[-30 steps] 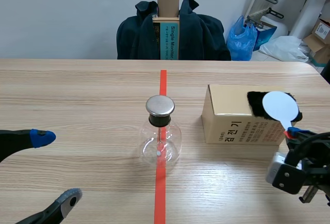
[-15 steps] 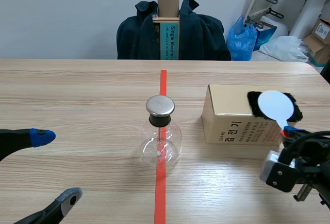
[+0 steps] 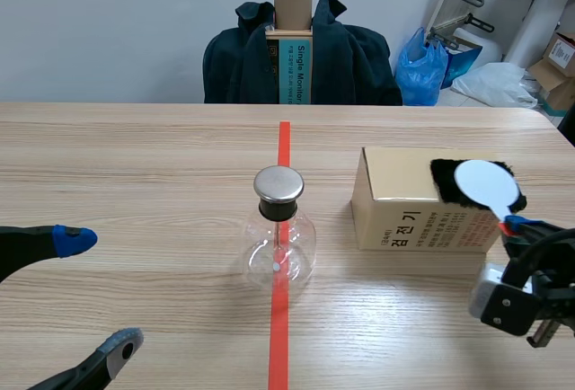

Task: Do the electroscope experiment.
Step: 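Rub the plate on the fur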

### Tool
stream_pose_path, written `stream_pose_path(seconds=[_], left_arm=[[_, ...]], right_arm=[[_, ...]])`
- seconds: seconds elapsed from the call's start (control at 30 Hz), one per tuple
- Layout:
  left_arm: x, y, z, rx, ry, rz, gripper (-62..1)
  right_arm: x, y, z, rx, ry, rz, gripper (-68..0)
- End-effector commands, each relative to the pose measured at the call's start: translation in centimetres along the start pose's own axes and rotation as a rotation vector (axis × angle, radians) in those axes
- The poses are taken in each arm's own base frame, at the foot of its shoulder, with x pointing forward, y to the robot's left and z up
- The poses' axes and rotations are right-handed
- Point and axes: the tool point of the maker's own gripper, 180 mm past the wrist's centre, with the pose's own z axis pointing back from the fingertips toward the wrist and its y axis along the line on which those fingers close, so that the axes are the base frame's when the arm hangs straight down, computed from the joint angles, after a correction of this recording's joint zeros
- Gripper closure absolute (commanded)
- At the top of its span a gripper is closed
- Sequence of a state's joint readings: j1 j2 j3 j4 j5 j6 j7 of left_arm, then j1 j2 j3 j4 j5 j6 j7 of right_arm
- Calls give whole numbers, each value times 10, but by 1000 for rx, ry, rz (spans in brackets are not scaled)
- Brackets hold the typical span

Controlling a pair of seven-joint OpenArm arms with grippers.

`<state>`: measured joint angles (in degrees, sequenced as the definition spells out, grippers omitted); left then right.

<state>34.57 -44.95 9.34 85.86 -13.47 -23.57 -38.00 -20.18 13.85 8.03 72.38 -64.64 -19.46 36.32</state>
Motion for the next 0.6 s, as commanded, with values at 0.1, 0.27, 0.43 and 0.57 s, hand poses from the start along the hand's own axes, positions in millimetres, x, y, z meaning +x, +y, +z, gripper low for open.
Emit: stream_pose_path(seconds=[0.1, 0.27, 0.43, 0.57], left_arm=[[8, 4, -2, 9, -33, -9, -623], [8, 4, -2, 9, -33, -9, -623], [8, 4, -2, 9, -33, -9, -623], [8, 4, -2, 9, -33, -9, -623]], right_arm=[[-34, -15, -1, -43, 199, 9, -8], [-5, -14, -5, -27, 30, 15, -8], [-34, -13, -2, -31, 219, 0, -8], [-22, -12, -3, -18, 136, 6, -8]])
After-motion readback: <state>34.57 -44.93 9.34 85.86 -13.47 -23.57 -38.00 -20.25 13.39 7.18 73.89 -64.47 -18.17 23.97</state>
